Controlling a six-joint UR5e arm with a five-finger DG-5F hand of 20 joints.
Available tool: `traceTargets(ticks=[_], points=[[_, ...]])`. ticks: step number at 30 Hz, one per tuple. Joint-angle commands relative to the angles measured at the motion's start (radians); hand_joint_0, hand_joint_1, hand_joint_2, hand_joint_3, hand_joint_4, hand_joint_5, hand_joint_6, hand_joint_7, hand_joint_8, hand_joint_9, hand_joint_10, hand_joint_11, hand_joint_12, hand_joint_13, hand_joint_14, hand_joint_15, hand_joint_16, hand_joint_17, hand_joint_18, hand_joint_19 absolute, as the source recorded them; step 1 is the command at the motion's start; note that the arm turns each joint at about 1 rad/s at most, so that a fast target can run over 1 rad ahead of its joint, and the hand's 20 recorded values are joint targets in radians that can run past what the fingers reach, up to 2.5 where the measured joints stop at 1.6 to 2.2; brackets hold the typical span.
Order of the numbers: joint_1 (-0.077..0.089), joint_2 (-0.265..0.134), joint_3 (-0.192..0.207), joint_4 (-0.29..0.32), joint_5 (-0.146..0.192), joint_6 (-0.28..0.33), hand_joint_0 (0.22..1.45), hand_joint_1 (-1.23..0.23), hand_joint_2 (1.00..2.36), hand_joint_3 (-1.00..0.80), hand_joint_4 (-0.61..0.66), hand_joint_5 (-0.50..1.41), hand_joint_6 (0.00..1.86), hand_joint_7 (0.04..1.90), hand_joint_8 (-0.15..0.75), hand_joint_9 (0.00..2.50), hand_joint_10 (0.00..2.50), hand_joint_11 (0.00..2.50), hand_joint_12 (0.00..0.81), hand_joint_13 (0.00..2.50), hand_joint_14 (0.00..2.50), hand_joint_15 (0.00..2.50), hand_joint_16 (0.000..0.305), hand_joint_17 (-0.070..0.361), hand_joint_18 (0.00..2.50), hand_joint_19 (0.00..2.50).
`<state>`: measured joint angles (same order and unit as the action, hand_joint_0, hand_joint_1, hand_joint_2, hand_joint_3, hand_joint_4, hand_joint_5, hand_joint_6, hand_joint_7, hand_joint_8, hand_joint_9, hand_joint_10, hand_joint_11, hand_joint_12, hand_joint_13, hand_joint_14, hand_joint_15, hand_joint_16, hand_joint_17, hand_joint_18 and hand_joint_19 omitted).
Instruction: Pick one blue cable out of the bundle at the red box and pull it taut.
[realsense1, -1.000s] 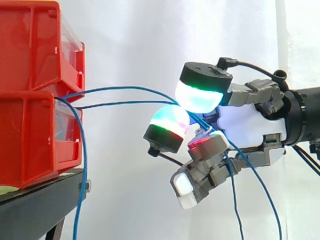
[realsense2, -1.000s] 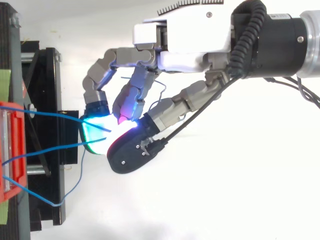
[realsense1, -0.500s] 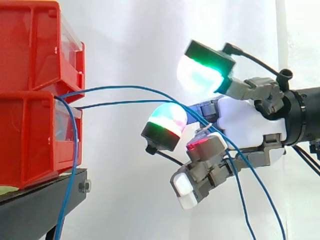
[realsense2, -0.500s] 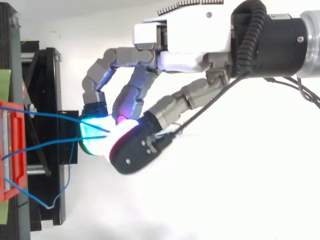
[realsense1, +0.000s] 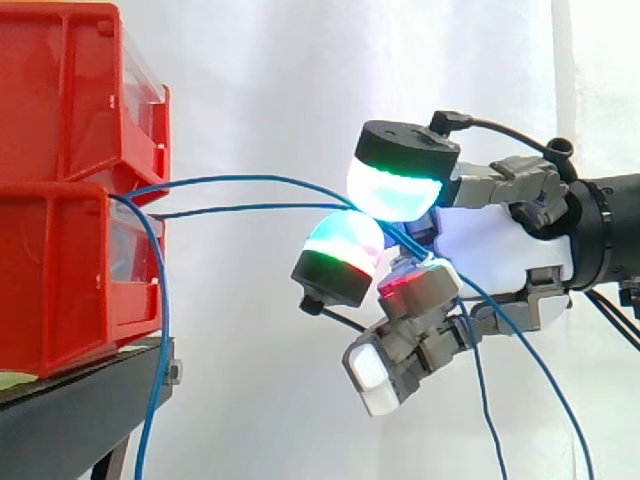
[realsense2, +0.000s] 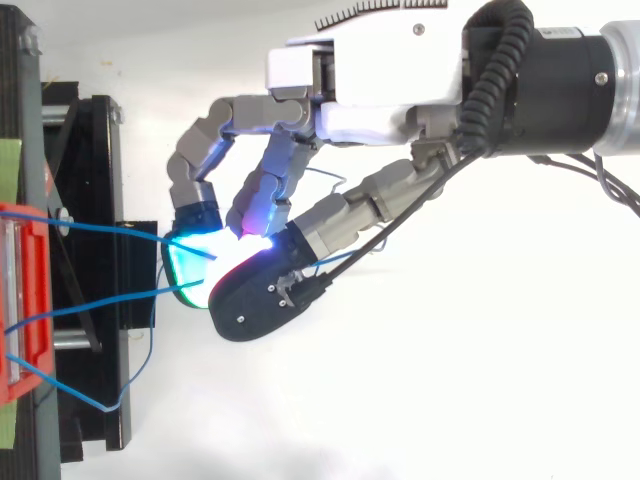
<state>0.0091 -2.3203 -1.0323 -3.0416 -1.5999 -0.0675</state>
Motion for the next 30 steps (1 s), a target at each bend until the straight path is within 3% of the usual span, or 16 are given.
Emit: traceTargets(ticks=[1, 7, 10, 14, 15, 21, 30], points=[[0.000, -0.001, 0.000, 0.001, 0.000, 0.000, 0.69, -0.96, 1.02, -0.15, 0.04, -0.11, 0.91, 1.15, 0.398, 1.20, 0.01, 1.22, 0.399, 0.86, 0.01, 0.41, 0.055, 0.123, 0.68, 0.31], [0.000, 0.001, 0.000, 0.001, 0.002, 0.000, 0.77, -0.99, 1.00, -0.50, -0.04, -0.13, 0.91, 1.10, 0.370, 1.13, 0.01, 1.17, 0.378, 0.79, 0.01, 0.37, 0.054, 0.122, 0.65, 0.23], [0.000, -0.001, 0.000, 0.001, 0.002, 0.000, 0.69, -0.98, 1.00, -0.50, 0.01, -0.14, 0.92, 0.91, 0.362, 1.10, 0.01, 1.16, 0.379, 0.75, 0.01, 0.37, 0.054, 0.121, 0.62, 0.24], [0.000, -0.001, 0.000, 0.001, 0.002, 0.000, 0.51, -0.97, 1.00, -0.50, 0.06, -0.12, 0.91, 0.91, 0.382, 1.11, 0.00, 1.15, 0.403, 0.75, 0.01, 0.39, 0.058, 0.130, 0.61, 0.28], [0.000, -0.001, 0.000, 0.001, 0.002, 0.000, 0.43, -0.84, 1.00, -0.50, 0.07, -0.11, 0.90, 0.90, 0.416, 1.14, 0.00, 1.13, 0.437, 0.78, 0.01, 0.38, 0.065, 0.146, 0.64, 0.29], [0.000, -0.001, 0.000, 0.001, 0.002, 0.000, 0.50, -0.60, 1.00, -0.50, 0.05, -0.10, 0.89, 0.95, 0.393, 1.19, 0.01, 1.11, 0.416, 0.79, 0.01, 0.40, 0.060, 0.135, 0.60, 0.36], [0.000, -0.001, 0.000, 0.001, 0.002, 0.000, 0.57, -0.72, 1.01, -0.33, 0.06, -0.11, 0.89, 0.96, 0.386, 1.17, 0.01, 1.13, 0.401, 0.76, 0.01, 0.41, 0.056, 0.125, 0.55, 0.37]])
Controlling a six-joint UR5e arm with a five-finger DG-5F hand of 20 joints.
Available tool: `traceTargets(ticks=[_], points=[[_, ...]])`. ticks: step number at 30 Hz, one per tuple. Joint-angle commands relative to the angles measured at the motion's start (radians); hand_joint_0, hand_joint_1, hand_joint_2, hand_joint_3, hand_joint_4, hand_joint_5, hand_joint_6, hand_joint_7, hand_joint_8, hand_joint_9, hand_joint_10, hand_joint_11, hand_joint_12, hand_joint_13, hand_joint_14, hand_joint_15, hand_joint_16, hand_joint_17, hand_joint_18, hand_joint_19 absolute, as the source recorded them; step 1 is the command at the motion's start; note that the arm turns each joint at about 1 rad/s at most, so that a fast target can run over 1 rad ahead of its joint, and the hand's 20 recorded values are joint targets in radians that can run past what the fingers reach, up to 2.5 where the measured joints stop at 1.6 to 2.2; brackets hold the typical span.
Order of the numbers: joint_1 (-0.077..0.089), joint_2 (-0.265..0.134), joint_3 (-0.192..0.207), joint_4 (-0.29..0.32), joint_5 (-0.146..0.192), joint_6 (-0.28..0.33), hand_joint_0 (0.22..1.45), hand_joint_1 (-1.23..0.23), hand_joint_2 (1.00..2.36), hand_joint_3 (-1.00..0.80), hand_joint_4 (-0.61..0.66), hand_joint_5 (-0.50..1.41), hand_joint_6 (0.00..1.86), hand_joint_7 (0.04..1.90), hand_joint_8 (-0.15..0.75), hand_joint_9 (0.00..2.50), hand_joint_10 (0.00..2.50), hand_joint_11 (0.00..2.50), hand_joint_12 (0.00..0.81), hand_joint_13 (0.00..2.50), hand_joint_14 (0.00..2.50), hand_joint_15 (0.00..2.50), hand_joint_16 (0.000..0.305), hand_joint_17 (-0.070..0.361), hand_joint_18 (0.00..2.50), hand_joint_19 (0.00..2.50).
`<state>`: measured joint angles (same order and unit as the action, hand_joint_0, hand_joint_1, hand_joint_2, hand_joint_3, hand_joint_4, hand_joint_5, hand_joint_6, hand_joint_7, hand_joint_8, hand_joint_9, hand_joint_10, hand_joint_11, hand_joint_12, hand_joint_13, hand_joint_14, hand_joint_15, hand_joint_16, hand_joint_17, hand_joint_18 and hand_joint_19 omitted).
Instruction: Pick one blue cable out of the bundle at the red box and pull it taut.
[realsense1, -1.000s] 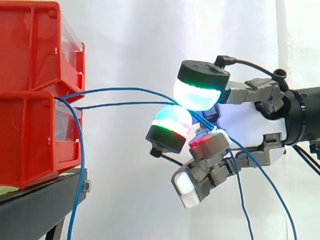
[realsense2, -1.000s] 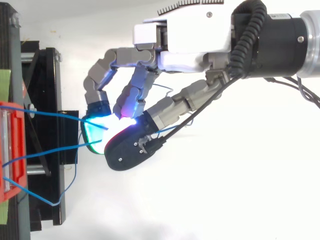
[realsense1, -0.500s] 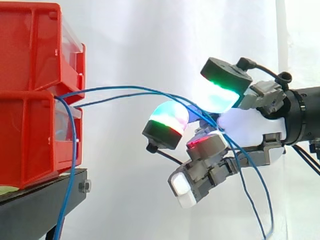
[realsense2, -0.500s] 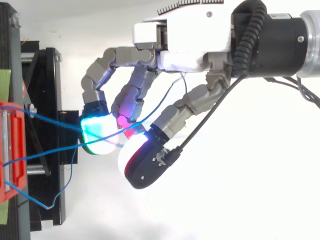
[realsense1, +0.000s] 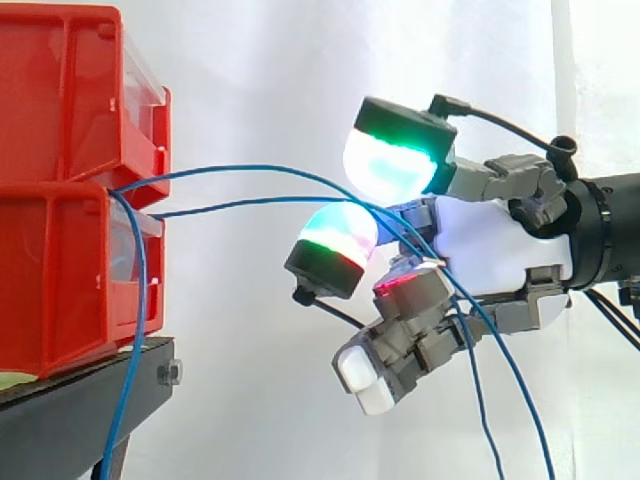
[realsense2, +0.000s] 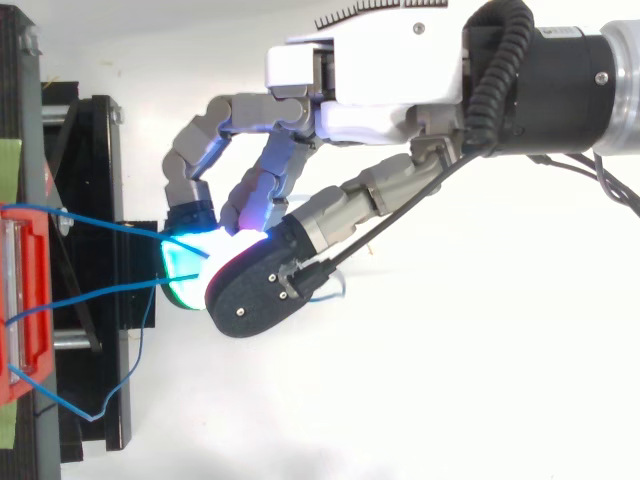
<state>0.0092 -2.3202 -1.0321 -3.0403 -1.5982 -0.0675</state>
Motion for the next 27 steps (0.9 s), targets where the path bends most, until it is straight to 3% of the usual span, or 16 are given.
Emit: traceTargets(ticks=[1, 6, 10, 13, 14, 16, 17, 19, 21, 24, 27], points=[[0.000, 0.001, 0.000, -0.002, 0.000, 0.000, 0.57, -0.74, 1.01, -0.32, 0.06, -0.11, 0.89, 0.97, 0.389, 1.16, 0.01, 1.13, 0.401, 0.76, 0.01, 0.41, 0.056, 0.125, 0.55, 0.37], [0.000, 0.001, 0.000, -0.002, 0.000, 0.000, 0.59, -0.81, 1.01, -0.18, 0.11, -0.10, 0.90, 0.98, 0.423, 1.25, 0.00, 1.17, 0.425, 0.84, 0.01, 0.41, 0.061, 0.136, 0.65, 0.34], [0.000, 0.001, 0.001, -0.002, 0.000, 0.000, 0.62, -0.89, 1.02, -0.18, 0.10, -0.10, 0.90, 1.02, 0.404, 1.23, 0.01, 1.19, 0.413, 0.83, 0.01, 0.41, 0.057, 0.128, 0.64, 0.34], [0.002, -0.001, 0.000, -0.002, 0.000, 0.000, 0.66, -0.93, 1.01, -0.28, 0.07, -0.11, 0.90, 0.99, 0.375, 1.18, 0.01, 1.20, 0.392, 0.79, 0.01, 0.40, 0.054, 0.122, 0.63, 0.32], [0.002, -0.001, 0.000, 0.000, 0.000, 0.000, 0.66, -0.97, 1.00, -0.48, 0.10, -0.12, 0.90, 0.95, 0.375, 1.18, 0.01, 1.18, 0.388, 0.78, 0.01, 0.40, 0.054, 0.121, 0.62, 0.32], [0.002, -0.001, 0.000, -0.002, 0.000, 0.000, 0.61, -0.94, 1.00, -0.50, 0.11, -0.12, 0.90, 0.96, 0.371, 1.18, 0.01, 1.18, 0.391, 0.78, 0.01, 0.40, 0.054, 0.122, 0.61, 0.33], [0.002, -0.001, 0.000, -0.002, 0.000, 0.000, 0.53, -0.89, 1.00, -0.50, 0.11, -0.11, 0.90, 0.93, 0.387, 1.19, 0.01, 1.17, 0.401, 0.79, 0.01, 0.41, 0.057, 0.127, 0.63, 0.34], [0.002, -0.001, 0.000, 0.000, 0.000, 0.000, 0.49, -0.79, 1.00, -0.50, 0.10, -0.11, 0.89, 0.95, 0.406, 1.22, 0.01, 1.18, 0.414, 0.80, 0.01, 0.40, 0.059, 0.133, 0.64, 0.35], [0.002, -0.001, 0.000, -0.002, 0.000, 0.000, 0.50, -0.65, 1.00, -0.50, 0.08, -0.10, 0.89, 0.97, 0.411, 1.25, 0.01, 1.18, 0.418, 0.81, 0.01, 0.41, 0.059, 0.133, 0.63, 0.37], [0.002, 0.001, 0.000, 0.000, 0.000, 0.000, 0.54, -0.57, 1.00, -0.48, 0.07, -0.10, 0.89, 0.99, 0.399, 1.25, 0.01, 1.18, 0.413, 0.80, 0.01, 0.41, 0.057, 0.128, 0.58, 0.39], [0.002, 0.001, 0.000, 0.000, 0.000, 0.000, 0.56, -0.60, 1.01, -0.39, 0.07, -0.10, 0.89, 0.99, 0.389, 1.24, 0.01, 1.18, 0.409, 0.79, 0.01, 0.42, 0.056, 0.126, 0.57, 0.40]])
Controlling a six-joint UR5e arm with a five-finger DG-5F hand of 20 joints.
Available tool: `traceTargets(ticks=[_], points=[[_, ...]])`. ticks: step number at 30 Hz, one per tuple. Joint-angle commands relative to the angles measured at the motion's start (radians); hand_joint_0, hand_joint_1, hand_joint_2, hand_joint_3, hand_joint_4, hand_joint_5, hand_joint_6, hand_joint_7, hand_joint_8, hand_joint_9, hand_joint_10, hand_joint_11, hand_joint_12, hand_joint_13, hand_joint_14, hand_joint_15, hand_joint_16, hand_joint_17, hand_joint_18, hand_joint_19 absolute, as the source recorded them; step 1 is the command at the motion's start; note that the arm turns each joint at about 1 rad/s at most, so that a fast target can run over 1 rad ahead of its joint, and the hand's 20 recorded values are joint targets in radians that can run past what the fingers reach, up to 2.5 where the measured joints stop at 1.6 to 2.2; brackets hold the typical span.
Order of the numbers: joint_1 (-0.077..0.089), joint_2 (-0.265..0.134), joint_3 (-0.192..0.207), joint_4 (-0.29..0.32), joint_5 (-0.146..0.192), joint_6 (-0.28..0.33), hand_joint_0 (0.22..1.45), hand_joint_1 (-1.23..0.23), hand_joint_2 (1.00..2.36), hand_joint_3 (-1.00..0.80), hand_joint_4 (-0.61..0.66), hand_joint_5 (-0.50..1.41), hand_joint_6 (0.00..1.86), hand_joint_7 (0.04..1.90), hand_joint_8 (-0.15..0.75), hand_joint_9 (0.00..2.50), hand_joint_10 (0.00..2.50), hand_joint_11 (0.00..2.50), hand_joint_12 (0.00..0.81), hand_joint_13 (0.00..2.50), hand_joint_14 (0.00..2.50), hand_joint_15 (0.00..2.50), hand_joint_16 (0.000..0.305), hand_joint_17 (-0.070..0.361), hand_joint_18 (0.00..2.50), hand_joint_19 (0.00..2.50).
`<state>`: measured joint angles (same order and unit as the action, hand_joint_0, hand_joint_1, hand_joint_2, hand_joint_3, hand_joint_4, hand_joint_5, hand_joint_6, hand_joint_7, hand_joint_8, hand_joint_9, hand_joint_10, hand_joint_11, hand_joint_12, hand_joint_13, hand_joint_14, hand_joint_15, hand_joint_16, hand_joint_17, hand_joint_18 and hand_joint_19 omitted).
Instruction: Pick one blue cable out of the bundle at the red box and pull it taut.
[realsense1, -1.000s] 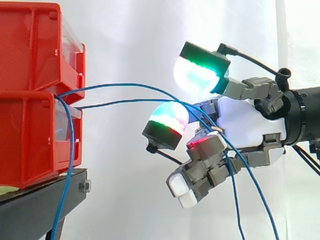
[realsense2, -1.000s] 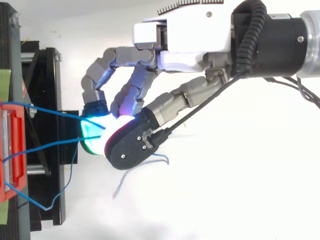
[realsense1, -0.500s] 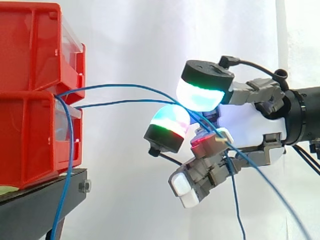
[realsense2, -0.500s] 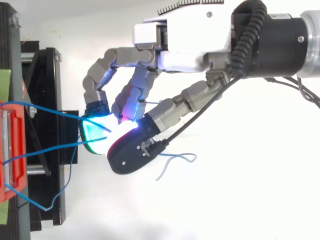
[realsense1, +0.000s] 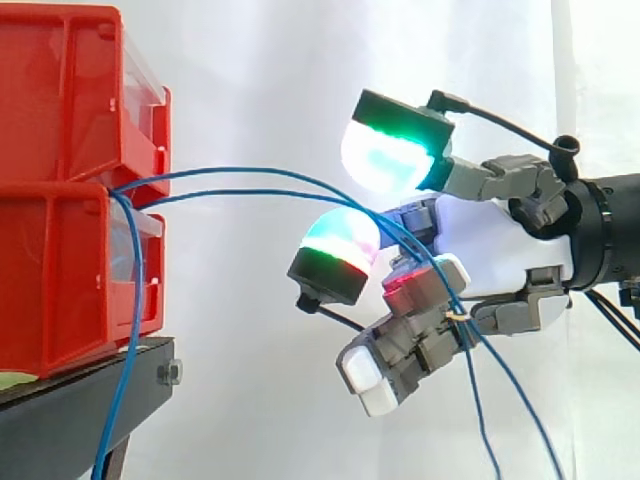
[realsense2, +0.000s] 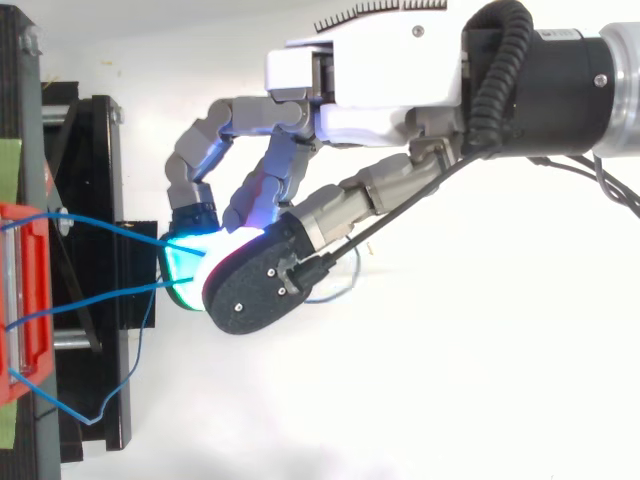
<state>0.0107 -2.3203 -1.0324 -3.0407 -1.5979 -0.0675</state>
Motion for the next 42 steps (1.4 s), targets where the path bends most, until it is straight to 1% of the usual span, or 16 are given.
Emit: traceTargets(ticks=[1, 3, 9, 12, 14, 16, 17, 20, 21, 24, 26, 28, 31, 35, 38, 42], points=[[0.000, 0.001, 0.000, 0.000, -0.001, 0.000, 0.56, -0.62, 1.01, -0.37, 0.07, -0.10, 0.89, 1.00, 0.395, 1.24, 0.01, 1.17, 0.409, 0.79, 0.01, 0.42, 0.056, 0.125, 0.57, 0.40], [0.000, -0.001, 0.000, 0.000, -0.001, 0.000, 0.57, -0.72, 1.01, -0.32, 0.08, -0.11, 0.89, 1.01, 0.394, 1.24, 0.01, 1.17, 0.410, 0.79, 0.01, 0.42, 0.055, 0.124, 0.58, 0.39], [0.000, -0.001, 0.000, -0.001, -0.001, 0.000, 0.61, -0.87, 1.02, -0.19, 0.11, -0.10, 0.91, 0.99, 0.403, 1.26, 0.01, 1.22, 0.412, 0.85, 0.01, 0.41, 0.057, 0.128, 0.67, 0.35], [0.000, -0.001, 0.002, -0.001, -0.001, 0.000, 0.65, -0.93, 1.02, -0.17, 0.06, -0.11, 0.90, 1.07, 0.387, 1.26, 0.01, 1.25, 0.402, 0.85, 0.01, 0.41, 0.054, 0.122, 0.68, 0.34], [0.000, -0.001, 0.000, 0.000, -0.001, 0.000, 0.68, -0.96, 1.02, -0.21, 0.03, -0.11, 0.91, 1.09, 0.386, 1.24, 0.01, 1.24, 0.395, 0.84, 0.01, 0.41, 0.054, 0.121, 0.68, 0.33], [0.002, -0.001, 0.000, -0.001, -0.001, 0.000, 0.71, -0.97, 1.02, -0.30, 0.02, -0.12, 0.91, 1.03, 0.373, 1.21, 0.01, 1.24, 0.388, 0.82, 0.01, 0.40, 0.053, 0.120, 0.67, 0.31], [0.000, -0.001, 0.000, -0.001, -0.001, 0.000, 0.67, -0.99, 1.00, -0.50, 0.08, -0.12, 0.91, 0.97, 0.369, 1.19, 0.01, 1.22, 0.387, 0.80, 0.01, 0.40, 0.053, 0.120, 0.66, 0.31], [0.000, -0.001, 0.000, -0.001, -0.001, 0.000, 0.51, -0.89, 1.00, -0.50, 0.11, -0.11, 0.90, 0.95, 0.391, 1.21, 0.00, 1.21, 0.415, 0.79, 0.01, 0.40, 0.058, 0.130, 0.65, 0.35], [0.000, -0.001, 0.000, -0.001, -0.001, 0.000, 0.47, -0.73, 1.00, -0.50, 0.10, -0.10, 0.89, 0.96, 0.413, 1.24, 0.00, 1.19, 0.431, 0.81, 0.01, 0.41, 0.061, 0.138, 0.65, 0.35], [0.000, -0.001, 0.000, 0.000, -0.001, 0.000, 0.50, -0.54, 1.00, -0.50, 0.07, -0.10, 0.87, 0.98, 0.403, 1.26, 0.01, 1.17, 0.425, 0.80, 0.01, 0.42, 0.059, 0.133, 0.60, 0.41], [0.000, 0.001, 0.000, -0.001, -0.001, 0.000, 0.54, -0.48, 1.00, -0.45, 0.06, -0.10, 0.87, 0.98, 0.391, 1.26, 0.01, 1.18, 0.414, 0.79, 0.01, 0.42, 0.057, 0.128, 0.57, 0.42], [0.000, -0.001, 0.000, -0.001, -0.001, 0.000, 0.56, -0.49, 1.01, -0.40, 0.05, -0.10, 0.87, 0.98, 0.382, 1.25, 0.01, 1.18, 0.409, 0.78, 0.01, 0.42, 0.056, 0.126, 0.56, 0.44], [0.000, 0.001, 0.000, -0.001, -0.001, 0.000, 0.56, -0.60, 1.01, -0.30, 0.06, -0.10, 0.87, 0.99, 0.390, 1.25, 0.01, 1.19, 0.411, 0.79, 0.01, 0.43, 0.056, 0.125, 0.57, 0.43], [0.000, -0.001, 0.000, -0.004, -0.001, 0.000, 0.59, -0.80, 1.01, -0.18, 0.10, -0.09, 0.88, 1.01, 0.426, 1.29, 0.01, 1.21, 0.438, 0.86, 0.01, 0.41, 0.062, 0.140, 0.69, 0.36], [0.002, 0.001, 0.000, -0.006, -0.001, 0.000, 0.61, -0.86, 1.02, -0.13, 0.11, -0.10, 0.89, 1.04, 0.411, 1.28, 0.01, 1.23, 0.416, 0.85, 0.01, 0.42, 0.057, 0.129, 0.68, 0.36], [0.000, -0.001, 0.000, -0.006, -0.001, 0.000, 0.66, -0.94, 1.02, -0.10, 0.04, -0.10, 0.90, 1.16, 0.390, 1.25, 0.01, 1.24, 0.398, 0.83, 0.02, 0.41, 0.054, 0.121, 0.67, 0.35]])
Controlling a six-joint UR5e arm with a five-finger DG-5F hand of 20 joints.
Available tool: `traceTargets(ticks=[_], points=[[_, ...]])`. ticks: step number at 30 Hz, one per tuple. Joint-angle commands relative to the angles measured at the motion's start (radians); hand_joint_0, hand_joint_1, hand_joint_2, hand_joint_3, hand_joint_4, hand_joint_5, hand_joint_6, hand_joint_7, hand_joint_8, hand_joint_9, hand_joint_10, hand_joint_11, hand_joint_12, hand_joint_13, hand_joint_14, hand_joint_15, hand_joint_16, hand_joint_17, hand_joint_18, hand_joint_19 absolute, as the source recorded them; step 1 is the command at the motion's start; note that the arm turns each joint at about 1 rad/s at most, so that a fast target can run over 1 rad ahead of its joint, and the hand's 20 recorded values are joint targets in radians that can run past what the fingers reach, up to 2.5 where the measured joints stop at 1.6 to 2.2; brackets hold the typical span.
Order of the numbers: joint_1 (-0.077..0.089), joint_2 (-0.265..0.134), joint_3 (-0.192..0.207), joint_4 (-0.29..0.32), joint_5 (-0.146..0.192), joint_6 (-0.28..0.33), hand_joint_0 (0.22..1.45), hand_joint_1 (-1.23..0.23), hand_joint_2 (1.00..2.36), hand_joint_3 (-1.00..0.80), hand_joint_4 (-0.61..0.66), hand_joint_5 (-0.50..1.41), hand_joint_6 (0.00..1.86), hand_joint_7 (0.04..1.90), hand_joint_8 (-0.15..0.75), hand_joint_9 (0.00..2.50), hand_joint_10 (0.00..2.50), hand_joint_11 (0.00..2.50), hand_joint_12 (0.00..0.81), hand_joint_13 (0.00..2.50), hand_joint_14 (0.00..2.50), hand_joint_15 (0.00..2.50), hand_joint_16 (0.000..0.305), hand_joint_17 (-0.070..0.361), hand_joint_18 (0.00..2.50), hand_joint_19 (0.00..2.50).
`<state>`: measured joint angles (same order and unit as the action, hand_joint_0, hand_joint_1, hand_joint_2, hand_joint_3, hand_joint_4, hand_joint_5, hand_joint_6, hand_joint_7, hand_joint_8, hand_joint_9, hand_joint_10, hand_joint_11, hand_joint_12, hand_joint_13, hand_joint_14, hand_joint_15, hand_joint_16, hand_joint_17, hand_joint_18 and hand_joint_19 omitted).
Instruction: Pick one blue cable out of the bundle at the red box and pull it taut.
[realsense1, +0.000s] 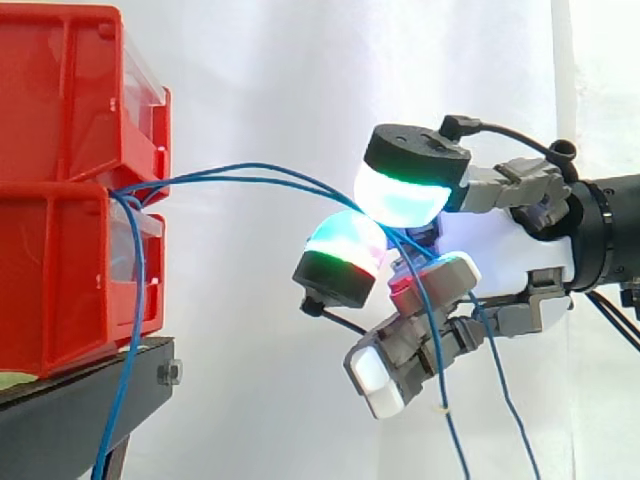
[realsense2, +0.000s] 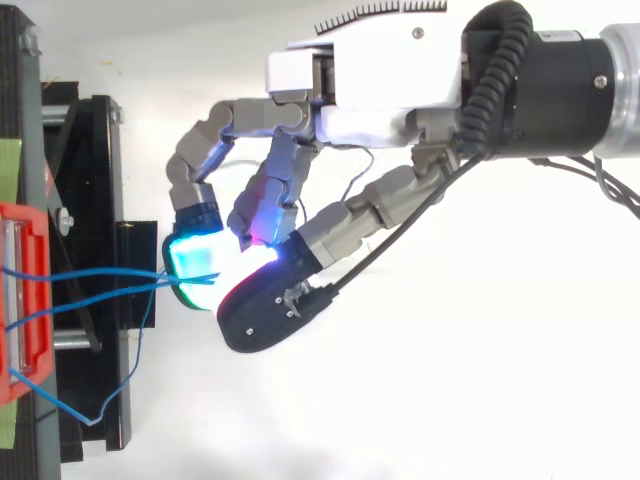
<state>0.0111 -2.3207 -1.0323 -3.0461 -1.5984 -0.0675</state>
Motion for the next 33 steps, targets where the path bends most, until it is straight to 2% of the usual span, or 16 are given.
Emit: traceTargets(ticks=[1, 4, 7, 8, 10, 11, 13, 14, 15, 16, 18, 20, 26, 33], points=[[0.000, 0.001, 0.000, 0.000, 0.000, 0.000, 0.67, -0.95, 1.02, -0.10, 0.03, -0.10, 0.90, 1.17, 0.383, 1.25, 0.01, 1.23, 0.398, 0.83, 0.01, 0.42, 0.054, 0.121, 0.67, 0.34], [0.000, 0.000, 0.001, 0.000, 0.000, 0.002, 0.73, -0.99, 1.02, -0.18, 0.00, -0.11, 0.91, 1.23, 0.379, 1.23, 0.01, 1.23, 0.391, 0.81, 0.01, 0.40, 0.054, 0.121, 0.67, 0.30], [0.000, 0.001, 0.000, -0.002, 0.000, 0.002, 0.76, -0.98, 1.01, -0.31, -0.05, -0.12, 0.92, 1.14, 0.361, 1.18, 0.01, 1.20, 0.384, 0.77, 0.01, 0.37, 0.053, 0.120, 0.65, 0.27], [0.000, 0.001, 0.001, -0.002, 0.000, 0.002, 0.78, -0.98, 1.00, -0.45, -0.05, -0.13, 0.92, 1.07, 0.362, 1.17, 0.01, 1.19, 0.386, 0.75, 0.01, 0.37, 0.053, 0.120, 0.63, 0.27], [0.000, 0.000, 0.000, -0.002, 0.002, 0.002, 0.73, -1.00, 1.00, -0.50, -0.04, -0.13, 0.92, 0.96, 0.358, 1.14, 0.01, 1.18, 0.386, 0.74, 0.01, 0.37, 0.053, 0.120, 0.63, 0.26], [0.000, 0.001, 0.000, -0.002, 0.002, 0.002, 0.65, -0.99, 1.00, -0.50, 0.03, -0.13, 0.92, 0.91, 0.353, 1.12, 0.01, 1.19, 0.385, 0.73, 0.01, 0.38, 0.053, 0.119, 0.60, 0.27], [0.000, 0.001, 0.000, -0.002, 0.002, 0.002, 0.55, -0.96, 1.00, -0.50, 0.04, -0.12, 0.91, 0.90, 0.358, 1.13, 0.01, 1.17, 0.391, 0.73, 0.01, 0.38, 0.055, 0.124, 0.60, 0.30], [0.000, 0.001, 0.000, -0.002, 0.002, 0.002, 0.46, -0.86, 1.00, -0.50, 0.04, -0.11, 0.90, 0.92, 0.379, 1.17, 0.00, 1.16, 0.418, 0.75, 0.01, 0.38, 0.061, 0.136, 0.62, 0.30], [0.000, 0.001, 0.000, -0.002, 0.002, 0.002, 0.44, -0.79, 1.00, -0.50, 0.03, -0.11, 0.89, 0.91, 0.393, 1.19, 0.01, 1.14, 0.432, 0.75, 0.01, 0.38, 0.063, 0.141, 0.62, 0.33], [0.001, 0.000, 0.001, -0.002, 0.003, 0.002, 0.44, -0.76, 1.00, -0.50, 0.03, -0.11, 0.89, 0.91, 0.389, 1.21, 0.00, 1.13, 0.436, 0.76, 0.01, 0.38, 0.063, 0.142, 0.62, 0.33], [0.001, 0.001, 0.000, -0.002, 0.003, 0.002, 0.47, -0.56, 1.00, -0.50, 0.01, -0.10, 0.84, 0.92, 0.371, 1.23, 0.01, 1.05, 0.426, 0.76, 0.01, 0.39, 0.061, 0.137, 0.58, 0.37], [0.000, 0.000, 0.000, -0.002, 0.003, 0.002, 0.50, -0.52, 1.00, -0.50, 0.01, -0.09, 0.80, 0.93, 0.361, 1.23, 0.01, 1.01, 0.417, 0.74, 0.01, 0.39, 0.059, 0.133, 0.55, 0.40], [0.001, 0.000, 0.000, -0.003, 0.002, 0.002, 0.54, -0.61, 1.01, -0.37, 0.04, -0.09, 0.77, 0.99, 0.376, 1.20, 0.01, 1.01, 0.410, 0.73, 0.01, 0.40, 0.056, 0.127, 0.50, 0.41], [0.000, 0.000, 0.000, -0.011, 0.000, 0.002, 0.56, -0.72, 1.01, -0.30, 0.07, -0.12, 0.85, 0.93, 0.384, 1.19, 0.01, 1.11, 0.409, 0.73, 0.01, 0.40, 0.056, 0.126, 0.52, 0.39]])
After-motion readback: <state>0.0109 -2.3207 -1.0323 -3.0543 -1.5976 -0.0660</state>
